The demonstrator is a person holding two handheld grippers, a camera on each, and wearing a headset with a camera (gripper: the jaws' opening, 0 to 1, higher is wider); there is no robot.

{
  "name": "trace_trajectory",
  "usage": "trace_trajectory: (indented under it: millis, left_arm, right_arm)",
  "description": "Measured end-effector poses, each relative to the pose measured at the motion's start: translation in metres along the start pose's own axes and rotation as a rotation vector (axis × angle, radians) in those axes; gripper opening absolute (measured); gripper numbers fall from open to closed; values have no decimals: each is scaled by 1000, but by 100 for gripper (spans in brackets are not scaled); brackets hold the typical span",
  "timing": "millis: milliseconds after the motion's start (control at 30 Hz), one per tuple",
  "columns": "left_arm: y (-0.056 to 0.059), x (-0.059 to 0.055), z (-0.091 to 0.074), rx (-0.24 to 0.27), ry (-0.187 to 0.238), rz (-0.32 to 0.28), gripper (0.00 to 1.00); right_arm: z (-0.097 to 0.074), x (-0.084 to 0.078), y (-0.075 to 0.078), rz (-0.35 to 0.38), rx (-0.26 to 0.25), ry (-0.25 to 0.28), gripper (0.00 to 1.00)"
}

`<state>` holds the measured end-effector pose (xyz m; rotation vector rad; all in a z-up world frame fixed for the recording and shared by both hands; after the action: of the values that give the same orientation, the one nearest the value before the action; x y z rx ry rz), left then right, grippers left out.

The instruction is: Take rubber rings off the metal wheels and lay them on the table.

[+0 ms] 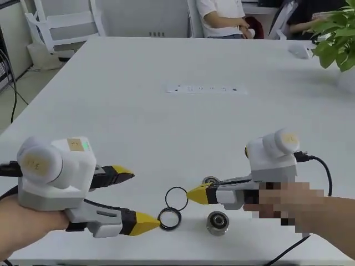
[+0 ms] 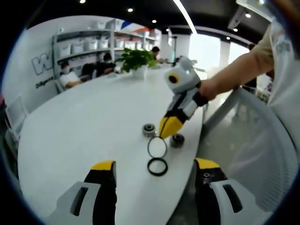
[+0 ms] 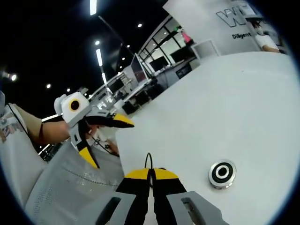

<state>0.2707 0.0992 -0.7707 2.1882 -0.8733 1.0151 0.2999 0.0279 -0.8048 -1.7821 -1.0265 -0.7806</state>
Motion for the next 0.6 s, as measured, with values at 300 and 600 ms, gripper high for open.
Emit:
trace_trajectory:
  millis: [300,600]
  left_arm:
    - [-1,-2,-2,-3,1,0,68]
    - [-2,-7,-3,-1,-6,-3,68]
  right_arm:
    - [12,-8,-3,-6,22,-57,0]
    - [23,-19,-4,-2,34,-109,0]
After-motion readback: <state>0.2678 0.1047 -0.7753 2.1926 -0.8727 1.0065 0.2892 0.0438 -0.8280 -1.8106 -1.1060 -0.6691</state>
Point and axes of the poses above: the centre of the closed fingertips' face, and the gripper's own axes: z roughly forward along the fingers, y roughly to its right, x roughly out of its top, the point moved 1 cm from there along -z, roughly backward along the fingers, and after that the axes turned 12 degrees about -z, right-handed, at the moved point
